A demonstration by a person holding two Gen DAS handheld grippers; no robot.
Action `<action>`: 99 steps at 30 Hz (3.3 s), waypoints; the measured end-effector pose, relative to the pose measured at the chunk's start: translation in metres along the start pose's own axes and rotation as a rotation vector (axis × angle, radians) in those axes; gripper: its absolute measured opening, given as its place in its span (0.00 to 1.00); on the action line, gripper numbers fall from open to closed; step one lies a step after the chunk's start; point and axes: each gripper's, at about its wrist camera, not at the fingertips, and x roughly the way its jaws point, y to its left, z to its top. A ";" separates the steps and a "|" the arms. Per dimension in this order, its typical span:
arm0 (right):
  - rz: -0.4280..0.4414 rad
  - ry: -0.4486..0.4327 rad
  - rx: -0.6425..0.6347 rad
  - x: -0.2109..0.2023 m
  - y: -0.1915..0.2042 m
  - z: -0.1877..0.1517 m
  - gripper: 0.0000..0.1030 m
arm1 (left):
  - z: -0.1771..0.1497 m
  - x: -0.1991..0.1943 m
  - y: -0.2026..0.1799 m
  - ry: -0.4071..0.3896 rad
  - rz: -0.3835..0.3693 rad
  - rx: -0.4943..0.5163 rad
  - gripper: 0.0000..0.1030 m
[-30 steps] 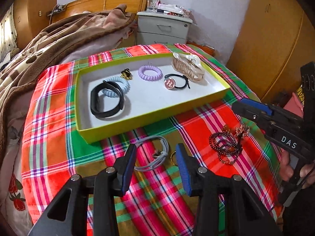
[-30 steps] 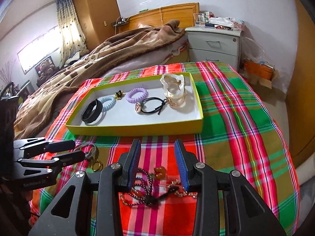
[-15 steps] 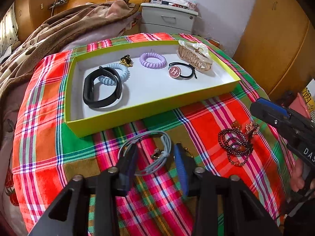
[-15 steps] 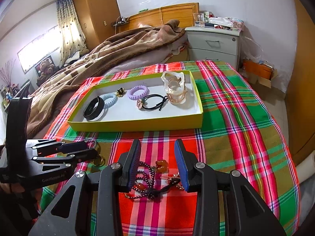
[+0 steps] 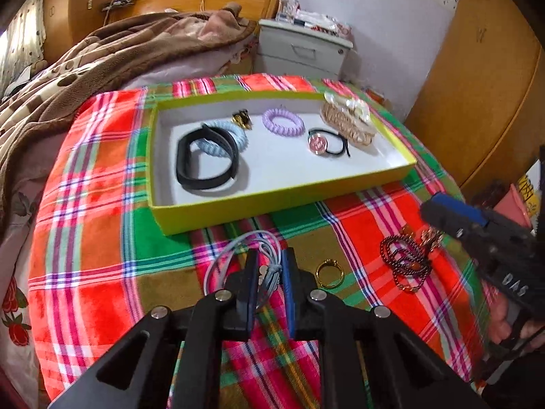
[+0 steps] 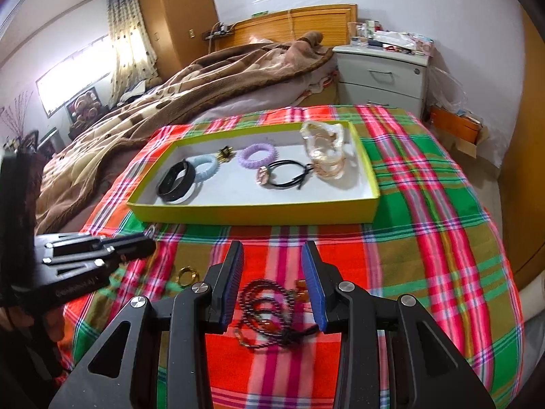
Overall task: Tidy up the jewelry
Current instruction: 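Close the right gripper on the gold ring while the left gripper holds the grey cord, then carry the ring and cord into the tray and open both grippers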
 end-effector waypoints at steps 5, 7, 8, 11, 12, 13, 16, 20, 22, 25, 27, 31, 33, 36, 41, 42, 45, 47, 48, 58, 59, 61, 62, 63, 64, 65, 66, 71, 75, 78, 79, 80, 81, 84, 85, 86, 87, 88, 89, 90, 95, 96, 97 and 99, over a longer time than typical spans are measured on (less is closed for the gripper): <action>0.054 0.026 -0.053 0.010 0.020 -0.004 0.35 | -0.001 -0.015 0.011 -0.034 0.005 -0.032 0.13; 0.088 0.047 -0.073 0.016 0.029 -0.006 0.35 | -0.002 -0.022 0.014 -0.049 0.007 -0.043 0.13; 0.097 0.059 -0.086 0.019 0.034 -0.008 0.35 | -0.003 -0.025 0.016 -0.056 0.007 -0.047 0.13; 0.108 0.085 -0.114 0.027 0.046 -0.012 0.35 | -0.004 -0.030 0.020 -0.072 0.010 -0.063 0.13; 0.112 0.093 -0.120 0.030 0.048 -0.012 0.35 | -0.005 -0.032 0.022 -0.077 0.010 -0.067 0.13; 0.112 0.101 -0.126 0.033 0.051 -0.012 0.35 | -0.006 -0.034 0.023 -0.081 0.010 -0.071 0.13; 0.125 0.125 -0.131 0.040 0.055 -0.012 0.35 | -0.008 -0.036 0.025 -0.083 0.008 -0.076 0.13; 0.112 0.141 -0.161 0.048 0.065 -0.013 0.35 | -0.011 -0.038 0.031 -0.084 0.006 -0.088 0.13; 0.104 0.147 -0.183 0.049 0.070 -0.014 0.35 | -0.012 -0.037 0.032 -0.084 0.004 -0.093 0.13; 0.071 0.150 -0.216 0.051 0.076 -0.016 0.35 | -0.013 -0.037 0.035 -0.082 0.002 -0.100 0.13; 0.060 0.149 -0.226 0.052 0.079 -0.016 0.35 | -0.013 -0.036 0.036 -0.078 0.004 -0.102 0.13; 0.024 0.143 -0.241 0.051 0.081 -0.018 0.35 | -0.014 -0.037 0.036 -0.079 0.000 -0.105 0.13; 0.017 0.141 -0.232 0.050 0.081 -0.019 0.35 | -0.015 -0.036 0.036 -0.078 0.000 -0.106 0.14; 0.016 0.139 -0.225 0.049 0.080 -0.020 0.35 | -0.015 -0.036 0.036 -0.076 0.000 -0.106 0.14; 0.016 0.135 -0.214 0.046 0.079 -0.021 0.26 | -0.016 -0.036 0.034 -0.075 0.002 -0.102 0.13; 0.019 0.134 -0.210 0.046 0.078 -0.021 0.25 | -0.016 -0.036 0.033 -0.076 0.002 -0.101 0.13; 0.028 0.131 -0.200 0.045 0.077 -0.020 0.23 | -0.016 -0.036 0.032 -0.073 0.003 -0.098 0.14; 0.035 0.128 -0.192 0.044 0.075 -0.020 0.23 | -0.016 -0.035 0.030 -0.072 0.002 -0.095 0.14; 0.039 0.124 -0.187 0.044 0.075 -0.019 0.23 | -0.016 -0.035 0.030 -0.072 0.003 -0.095 0.13; 0.053 0.093 -0.162 0.037 0.069 -0.018 0.22 | -0.015 -0.037 0.027 -0.073 0.006 -0.087 0.13; 0.054 0.090 -0.159 0.036 0.068 -0.018 0.22 | -0.014 -0.037 0.026 -0.073 0.008 -0.086 0.13; 0.060 0.084 -0.149 0.033 0.066 -0.016 0.22 | -0.012 -0.038 0.026 -0.076 0.010 -0.081 0.14; 0.060 0.077 -0.147 0.032 0.065 -0.014 0.22 | -0.011 -0.038 0.025 -0.078 0.011 -0.079 0.13; 0.059 0.069 -0.145 0.030 0.064 -0.013 0.22 | -0.009 -0.039 0.025 -0.080 0.014 -0.077 0.13; 0.062 0.063 -0.143 0.028 0.063 -0.011 0.22 | -0.007 -0.039 0.025 -0.082 0.016 -0.075 0.14; 0.067 0.054 -0.139 0.025 0.062 -0.008 0.22 | -0.004 -0.040 0.024 -0.086 0.018 -0.072 0.14; 0.068 0.048 -0.137 0.024 0.061 -0.006 0.23 | -0.002 -0.041 0.024 -0.090 0.019 -0.071 0.13; 0.069 0.015 -0.125 0.019 0.056 0.009 0.23 | 0.015 -0.044 0.021 -0.113 0.022 -0.058 0.14; 0.070 -0.004 -0.117 0.021 0.052 0.024 0.22 | 0.032 -0.041 0.024 -0.113 0.017 -0.059 0.14; 0.080 -0.013 -0.097 0.024 0.047 0.036 0.22 | 0.046 -0.038 0.025 -0.118 0.018 -0.050 0.14; 0.082 -0.014 -0.091 0.026 0.046 0.040 0.22 | 0.051 -0.037 0.026 -0.120 0.017 -0.046 0.14; 0.081 -0.015 -0.087 0.030 0.044 0.045 0.22 | 0.057 -0.036 0.026 -0.121 0.014 -0.040 0.14; 0.080 -0.015 -0.085 0.032 0.043 0.047 0.22 | 0.063 -0.034 0.027 -0.121 0.017 -0.042 0.14; 0.073 -0.006 -0.075 0.043 0.041 0.056 0.23 | 0.079 -0.029 0.028 -0.125 0.024 -0.024 0.14; 0.070 -0.003 -0.075 0.046 0.040 0.058 0.23 | 0.085 -0.025 0.029 -0.121 0.027 -0.021 0.14; 0.069 0.002 -0.076 0.049 0.039 0.059 0.23 | 0.091 -0.022 0.029 -0.119 0.027 -0.015 0.14; 0.070 0.006 -0.082 0.053 0.039 0.062 0.23 | 0.096 -0.018 0.031 -0.117 0.022 -0.015 0.14; 0.071 0.007 -0.087 0.055 0.039 0.062 0.23 | 0.101 -0.014 0.033 -0.109 0.017 -0.021 0.14; 0.070 0.013 -0.093 0.060 0.038 0.065 0.23 | 0.105 -0.009 0.035 -0.103 0.011 -0.023 0.14; 0.069 0.020 -0.092 0.064 0.038 0.066 0.23 | 0.109 -0.003 0.038 -0.096 0.008 -0.027 0.14; 0.065 0.054 -0.096 0.085 0.037 0.072 0.22 | 0.124 0.022 0.044 -0.058 0.019 -0.033 0.14; 0.062 0.059 -0.098 0.089 0.037 0.072 0.22 | 0.126 0.027 0.046 -0.055 0.018 -0.033 0.14; 0.060 0.063 -0.101 0.092 0.037 0.072 0.22 | 0.128 0.033 0.048 -0.046 0.021 -0.036 0.14; 0.051 0.076 -0.109 0.099 0.038 0.074 0.22 | 0.130 0.043 0.052 -0.030 0.029 -0.039 0.14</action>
